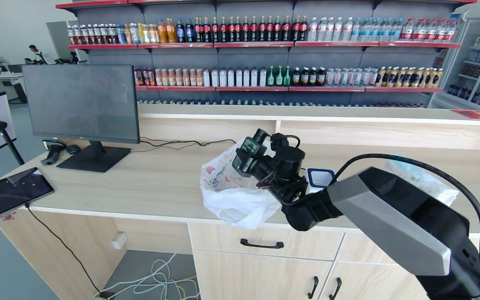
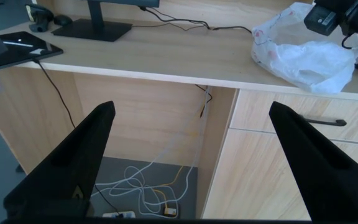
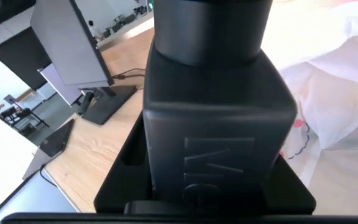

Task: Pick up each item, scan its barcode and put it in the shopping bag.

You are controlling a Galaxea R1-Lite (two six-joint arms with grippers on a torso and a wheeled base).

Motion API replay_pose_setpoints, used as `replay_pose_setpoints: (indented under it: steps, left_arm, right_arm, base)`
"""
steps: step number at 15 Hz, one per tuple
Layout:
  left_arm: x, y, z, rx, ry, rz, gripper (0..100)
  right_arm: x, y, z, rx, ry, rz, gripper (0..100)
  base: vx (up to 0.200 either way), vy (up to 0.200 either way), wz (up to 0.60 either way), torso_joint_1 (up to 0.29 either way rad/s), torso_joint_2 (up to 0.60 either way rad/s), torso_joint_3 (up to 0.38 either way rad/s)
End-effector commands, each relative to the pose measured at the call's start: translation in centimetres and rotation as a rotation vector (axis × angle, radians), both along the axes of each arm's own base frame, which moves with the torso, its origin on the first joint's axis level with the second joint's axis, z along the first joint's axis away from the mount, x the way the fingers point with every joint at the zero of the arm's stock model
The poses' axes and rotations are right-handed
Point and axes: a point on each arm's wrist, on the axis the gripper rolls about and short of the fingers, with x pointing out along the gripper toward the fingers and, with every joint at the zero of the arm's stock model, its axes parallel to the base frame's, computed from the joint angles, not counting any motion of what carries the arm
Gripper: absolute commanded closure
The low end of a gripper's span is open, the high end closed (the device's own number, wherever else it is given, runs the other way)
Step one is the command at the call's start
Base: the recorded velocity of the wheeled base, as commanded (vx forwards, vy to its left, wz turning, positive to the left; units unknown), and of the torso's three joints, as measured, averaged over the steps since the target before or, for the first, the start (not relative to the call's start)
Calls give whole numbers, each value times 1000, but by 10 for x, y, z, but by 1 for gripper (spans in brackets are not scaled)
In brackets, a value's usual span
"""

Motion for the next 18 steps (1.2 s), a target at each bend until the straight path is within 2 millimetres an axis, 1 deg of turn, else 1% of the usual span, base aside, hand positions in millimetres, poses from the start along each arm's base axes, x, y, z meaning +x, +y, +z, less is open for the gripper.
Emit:
replay_pose_setpoints:
  steps: [1,3,5,8,11,14,18]
  left_arm:
    - [0,0,0,0,0,-1,0]
    - [0,0,0,0,0,0,0]
    - [0,0,0,0,0,0,0]
    - [0,0,0,0,0,0,0]
    - [0,0,0,-1,0,2,0]
    - [0,0,0,-1,0,2,0]
    - [0,0,0,-1,-2,2,0]
  right_arm:
    - [3,1,-14,-4,27,0,100]
    - [5,3,-29,-17,59,1,100]
    - [8,4,-39,-12,72,-2,100]
    - [10,5,-41,-12,72,0,100]
    - [13,9,-53,-20,76,-1,100]
    - [14,9,-72,-57,94,-4,100]
    - [18,10,-80,-57,98,-34,100]
  base:
    - [0,0,0,0,0,0]
    - [0,0,0,0,0,0]
    - [0,0,0,0,0,0]
    - [0,0,0,0,0,0]
    - [0,0,0,0,0,0]
    - [0,0,0,0,0,0]
    - [0,0,0,0,0,0]
